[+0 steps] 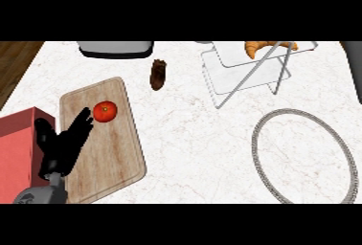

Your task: Pick the croissant from the placemat and place it in the tiered shelf

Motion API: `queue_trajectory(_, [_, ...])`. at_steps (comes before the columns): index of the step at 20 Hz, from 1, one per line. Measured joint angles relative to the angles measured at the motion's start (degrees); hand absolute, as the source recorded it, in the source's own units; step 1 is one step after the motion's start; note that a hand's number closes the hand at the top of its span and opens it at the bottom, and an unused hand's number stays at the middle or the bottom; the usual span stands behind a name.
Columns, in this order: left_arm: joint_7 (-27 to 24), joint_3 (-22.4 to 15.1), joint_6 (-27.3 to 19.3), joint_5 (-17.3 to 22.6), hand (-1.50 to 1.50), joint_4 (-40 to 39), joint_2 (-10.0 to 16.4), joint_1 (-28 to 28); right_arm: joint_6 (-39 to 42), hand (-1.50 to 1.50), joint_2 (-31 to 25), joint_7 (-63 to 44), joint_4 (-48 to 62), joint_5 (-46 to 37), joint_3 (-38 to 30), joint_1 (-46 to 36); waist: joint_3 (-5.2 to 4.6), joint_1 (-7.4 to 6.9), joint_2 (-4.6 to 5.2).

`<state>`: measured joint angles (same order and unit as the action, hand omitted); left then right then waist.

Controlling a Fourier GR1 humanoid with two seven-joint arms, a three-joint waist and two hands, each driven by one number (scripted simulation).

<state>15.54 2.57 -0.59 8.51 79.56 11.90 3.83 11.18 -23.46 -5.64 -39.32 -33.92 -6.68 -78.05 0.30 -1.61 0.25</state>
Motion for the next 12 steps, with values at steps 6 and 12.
queue_trajectory(6, [1.0,-0.2,-0.5,-0.4,0.00,1.1,-0.6,-0.5,-0.6,1.50,0.1,3.6,4.3,-0.5,-0.4,-1.8,-0.03,0.14,-0.07])
queue_trajectory(12, [0.9,0.9,0.7,0.2,0.00,0.5,0.1,-0.4,-1.6,-1.50,-0.4,4.3,7.7,-1.1,-1.3,-3.2,-0.02,0.19,-0.04])
